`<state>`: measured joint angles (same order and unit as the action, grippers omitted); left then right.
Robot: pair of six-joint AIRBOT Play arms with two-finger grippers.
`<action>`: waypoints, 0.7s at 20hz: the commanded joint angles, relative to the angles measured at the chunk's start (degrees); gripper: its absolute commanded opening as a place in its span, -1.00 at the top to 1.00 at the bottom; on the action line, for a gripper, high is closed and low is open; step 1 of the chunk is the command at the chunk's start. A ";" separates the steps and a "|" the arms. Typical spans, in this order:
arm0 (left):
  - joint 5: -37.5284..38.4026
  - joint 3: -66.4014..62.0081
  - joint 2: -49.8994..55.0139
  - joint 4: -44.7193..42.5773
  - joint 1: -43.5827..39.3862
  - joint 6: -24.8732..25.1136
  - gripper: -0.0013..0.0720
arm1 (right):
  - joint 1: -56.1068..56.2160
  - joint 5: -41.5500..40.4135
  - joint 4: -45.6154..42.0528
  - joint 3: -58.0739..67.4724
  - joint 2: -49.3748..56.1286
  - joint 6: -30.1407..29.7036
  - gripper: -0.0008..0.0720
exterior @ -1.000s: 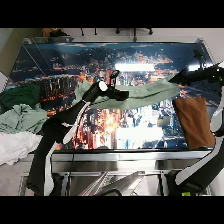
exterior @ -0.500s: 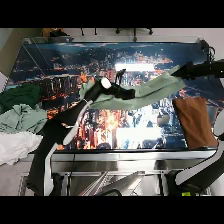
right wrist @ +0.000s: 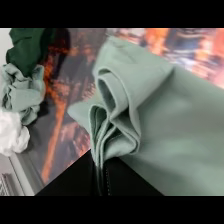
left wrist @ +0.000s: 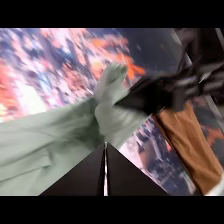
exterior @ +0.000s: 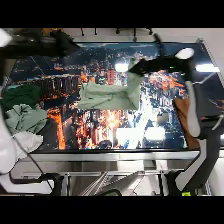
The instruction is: Fold the shirts.
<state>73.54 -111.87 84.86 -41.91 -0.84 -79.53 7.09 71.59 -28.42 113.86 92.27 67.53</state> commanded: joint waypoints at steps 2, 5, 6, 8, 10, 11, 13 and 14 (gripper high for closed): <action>3.10 9.73 -14.80 -0.09 13.75 2.73 0.92 | 19.87 -27.45 0.22 0.02 9.29 -0.24 0.93; 3.82 18.56 -19.17 -0.09 17.33 5.81 0.92 | 29.97 -48.46 2.84 0.02 17.27 -5.03 0.61; 3.89 21.70 -20.26 -0.09 17.66 6.45 0.92 | 32.30 -53.77 5.35 0.04 19.06 -8.13 -0.45; 3.98 27.41 -21.68 -0.09 17.62 8.72 0.92 | 34.03 -55.80 7.23 0.13 19.47 -12.33 -0.96; 3.98 30.95 -22.03 -0.07 17.62 9.70 0.92 | 32.44 -50.58 5.81 0.13 16.61 -15.87 -0.96; 3.89 31.89 -22.01 -0.07 17.64 9.94 0.92 | 30.67 -46.53 3.56 0.13 14.47 -16.06 -0.96; 3.80 32.20 -21.99 0.00 17.64 10.08 0.92 | 24.74 -36.48 -0.09 0.13 9.03 -14.73 -0.95; 3.61 32.00 -22.08 0.04 17.66 10.10 0.92 | 21.29 -31.76 -1.79 0.11 6.51 -12.74 -0.95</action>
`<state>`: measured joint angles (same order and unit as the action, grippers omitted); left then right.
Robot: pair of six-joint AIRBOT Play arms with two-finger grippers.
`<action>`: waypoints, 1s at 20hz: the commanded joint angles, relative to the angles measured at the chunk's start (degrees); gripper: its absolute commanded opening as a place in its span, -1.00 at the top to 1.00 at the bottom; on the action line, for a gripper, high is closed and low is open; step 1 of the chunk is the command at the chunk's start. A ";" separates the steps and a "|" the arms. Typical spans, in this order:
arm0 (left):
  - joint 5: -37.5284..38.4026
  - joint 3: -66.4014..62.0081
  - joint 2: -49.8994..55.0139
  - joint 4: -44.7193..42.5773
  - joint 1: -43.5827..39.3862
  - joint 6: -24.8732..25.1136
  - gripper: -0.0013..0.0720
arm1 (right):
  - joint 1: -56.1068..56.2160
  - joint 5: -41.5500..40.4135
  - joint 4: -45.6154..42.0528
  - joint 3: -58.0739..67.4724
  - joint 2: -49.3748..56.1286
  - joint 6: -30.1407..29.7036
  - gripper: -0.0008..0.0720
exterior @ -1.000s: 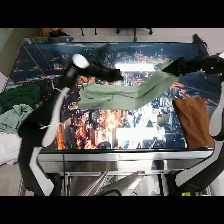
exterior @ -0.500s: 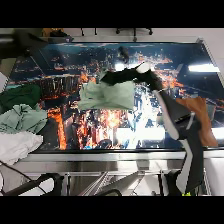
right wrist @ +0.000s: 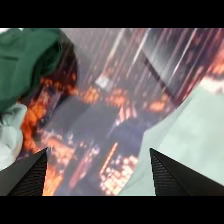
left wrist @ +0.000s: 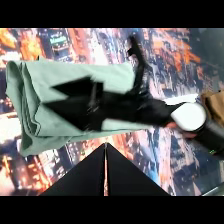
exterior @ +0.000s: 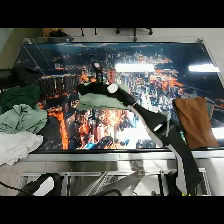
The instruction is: Fold the shirts.
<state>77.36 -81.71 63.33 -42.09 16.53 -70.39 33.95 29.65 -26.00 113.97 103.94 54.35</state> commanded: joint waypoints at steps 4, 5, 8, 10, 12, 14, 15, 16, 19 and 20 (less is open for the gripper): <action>0.04 -0.94 -0.48 0.11 0.26 0.94 0.92 | -22.43 30.47 -15.50 -0.02 -11.06 15.17 -0.95; 0.13 -1.46 -0.48 0.13 0.22 0.92 0.92 | -26.27 35.71 -17.57 -0.31 -10.86 17.09 -0.96; 0.76 -2.14 -0.50 0.17 0.13 0.87 0.92 | -32.52 43.28 -18.40 -5.73 -9.29 18.36 -0.96; 0.74 -2.12 -0.48 0.15 0.11 0.87 0.92 | -33.03 43.12 -18.38 -9.94 -7.61 18.23 -0.96; 0.72 -2.12 -0.48 0.13 0.11 0.85 0.92 | -31.69 43.08 -18.18 -11.47 -4.94 18.05 -0.96; 0.74 -2.12 -0.48 0.11 0.11 0.87 0.92 | -29.70 42.60 -15.34 -11.47 -2.25 17.68 -0.96; 0.74 -2.12 -0.48 0.11 0.13 0.87 0.91 | -28.68 42.01 -13.14 -11.47 -1.20 17.49 -0.96; 0.74 -2.12 -0.48 0.09 0.11 0.87 0.92 | -27.50 40.85 -10.88 -11.47 -0.15 16.76 -0.96; 0.74 -2.12 -0.46 0.09 0.13 0.90 0.92 | -25.35 38.38 -7.65 -11.45 1.33 16.00 -0.95; 0.79 -2.12 -0.46 0.07 0.13 0.90 0.91 | -25.27 38.36 -5.40 -11.43 1.29 14.56 -0.64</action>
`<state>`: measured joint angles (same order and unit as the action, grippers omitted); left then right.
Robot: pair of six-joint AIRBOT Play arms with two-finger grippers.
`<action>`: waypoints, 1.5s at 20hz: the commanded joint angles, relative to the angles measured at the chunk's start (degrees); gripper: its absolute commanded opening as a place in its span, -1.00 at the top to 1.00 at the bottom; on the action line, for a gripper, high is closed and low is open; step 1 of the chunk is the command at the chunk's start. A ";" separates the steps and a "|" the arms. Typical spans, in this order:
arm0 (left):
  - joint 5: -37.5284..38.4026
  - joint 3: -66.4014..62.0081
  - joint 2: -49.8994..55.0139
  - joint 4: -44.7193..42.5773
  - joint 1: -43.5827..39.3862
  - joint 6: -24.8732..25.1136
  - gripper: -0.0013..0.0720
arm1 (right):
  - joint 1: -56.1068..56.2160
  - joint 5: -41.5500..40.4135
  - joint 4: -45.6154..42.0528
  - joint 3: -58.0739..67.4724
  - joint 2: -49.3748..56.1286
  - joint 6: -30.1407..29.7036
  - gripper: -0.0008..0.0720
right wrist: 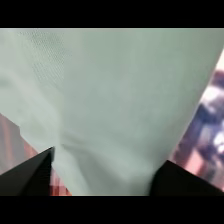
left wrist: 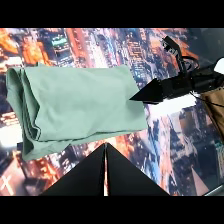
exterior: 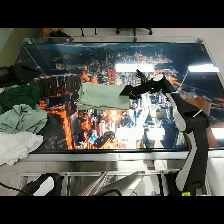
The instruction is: Fold the shirts.
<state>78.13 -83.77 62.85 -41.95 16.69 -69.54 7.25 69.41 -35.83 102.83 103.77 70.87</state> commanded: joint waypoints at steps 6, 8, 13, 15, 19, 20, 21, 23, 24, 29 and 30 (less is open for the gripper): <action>0.59 -0.07 0.02 -0.07 0.02 0.07 0.91 | -2.91 0.96 14.14 5.77 -6.47 -7.04 0.94; 0.83 -0.07 0.02 -0.07 0.00 0.04 0.92 | -7.26 0.92 14.01 7.74 -11.26 -4.94 0.94; 1.40 -0.07 0.02 -0.04 0.00 0.04 0.92 | -22.27 1.20 10.23 7.93 -21.33 5.27 0.94; 1.49 -0.07 0.02 -0.04 0.00 0.04 0.92 | -28.11 1.86 5.53 7.93 -23.56 10.75 0.94; 2.01 -0.07 0.02 -0.07 0.00 0.07 0.92 | -38.45 6.32 -1.73 7.91 -25.59 18.16 0.94; 2.58 -0.07 0.02 -0.07 0.00 0.04 0.92 | -40.61 7.37 -4.07 7.89 -26.10 19.39 0.94; 3.10 -0.04 0.02 -0.07 0.00 0.04 0.92 | -42.42 8.52 -6.21 7.89 -26.64 20.41 0.94; 4.15 -0.07 0.02 -0.07 0.00 0.04 0.92 | -45.59 11.17 -9.84 7.89 -28.02 21.55 0.94; 4.59 -0.04 0.02 -0.07 0.00 0.04 0.91 | -47.17 12.31 -11.02 7.89 -28.83 21.57 0.94; 4.92 -0.04 0.02 -0.04 -0.04 0.04 0.92 | -52.57 18.03 -13.33 7.89 -31.65 22.01 0.94; 4.96 -0.04 0.02 -0.04 -0.04 0.04 0.91 | -53.00 19.23 -14.99 7.87 -32.24 22.01 0.94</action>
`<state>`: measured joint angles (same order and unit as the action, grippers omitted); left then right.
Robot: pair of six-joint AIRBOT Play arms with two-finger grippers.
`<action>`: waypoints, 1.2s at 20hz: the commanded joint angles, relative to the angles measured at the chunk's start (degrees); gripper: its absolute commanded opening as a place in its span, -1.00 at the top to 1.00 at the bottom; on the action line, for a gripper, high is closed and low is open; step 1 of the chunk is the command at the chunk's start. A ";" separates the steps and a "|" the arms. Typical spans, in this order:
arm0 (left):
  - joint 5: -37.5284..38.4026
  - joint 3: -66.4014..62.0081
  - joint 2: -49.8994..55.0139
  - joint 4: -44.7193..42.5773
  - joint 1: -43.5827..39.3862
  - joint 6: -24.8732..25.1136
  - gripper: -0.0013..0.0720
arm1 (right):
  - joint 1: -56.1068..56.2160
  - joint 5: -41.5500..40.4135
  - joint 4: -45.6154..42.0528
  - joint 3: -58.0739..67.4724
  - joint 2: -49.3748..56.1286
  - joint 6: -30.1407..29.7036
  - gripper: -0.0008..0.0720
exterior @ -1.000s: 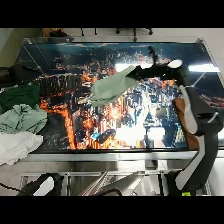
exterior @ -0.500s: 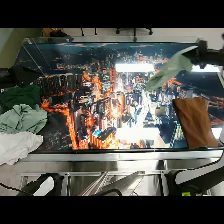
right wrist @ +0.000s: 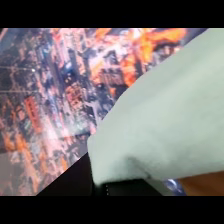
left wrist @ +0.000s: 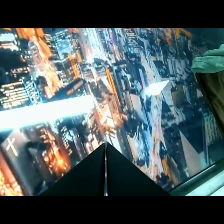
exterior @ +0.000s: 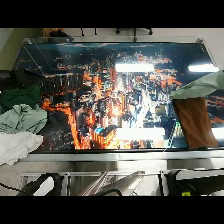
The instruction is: Fold the shirts.
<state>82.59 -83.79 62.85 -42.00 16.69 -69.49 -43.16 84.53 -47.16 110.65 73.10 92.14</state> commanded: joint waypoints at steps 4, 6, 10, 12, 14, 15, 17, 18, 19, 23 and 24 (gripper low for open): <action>1.25 -0.02 0.02 0.00 -0.04 0.00 0.92 | -2.56 9.75 -12.85 -0.07 -3.91 2.32 0.94; 1.40 -0.02 0.02 0.00 -0.04 0.00 0.91 | -2.56 13.40 -13.31 -0.26 -4.11 2.67 0.94; 1.90 -0.02 0.02 -0.02 -0.04 0.02 0.92 | -2.56 19.30 -15.91 -4.96 -4.17 5.70 0.94; 2.19 -0.02 0.02 -0.02 -0.04 0.02 0.92 | -2.56 20.96 -20.06 -8.52 -4.42 7.91 0.94; 2.78 -0.02 0.02 -0.02 -0.04 0.02 0.92 | -2.56 20.92 -22.23 -13.20 -5.31 8.87 0.94; 3.02 -0.02 0.02 -0.02 -0.04 0.02 0.92 | -2.56 20.92 -23.69 -15.82 -5.53 9.27 0.94; 3.02 -0.02 0.02 -0.02 -0.04 0.02 0.92 | -2.56 20.48 -26.86 -21.00 -5.53 9.92 0.93; 3.02 -0.02 0.02 -0.02 -0.04 0.02 0.91 | -2.56 19.96 -28.76 -23.47 -5.53 9.90 0.93; 3.04 -0.02 0.02 -0.04 -0.04 0.02 0.92 | -2.56 18.97 -30.77 -26.12 -5.53 9.90 0.93; 3.69 -0.02 0.02 -0.02 -0.04 0.02 0.92 | -2.56 12.37 -35.17 -34.88 -5.46 9.88 0.93; 3.67 -0.02 0.02 -0.02 -0.04 0.04 0.91 | -2.56 11.58 -35.17 -36.89 -5.46 9.90 0.67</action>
<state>85.95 -83.79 62.85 -42.00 16.69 -69.49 -45.71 99.88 -79.11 79.59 67.68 102.02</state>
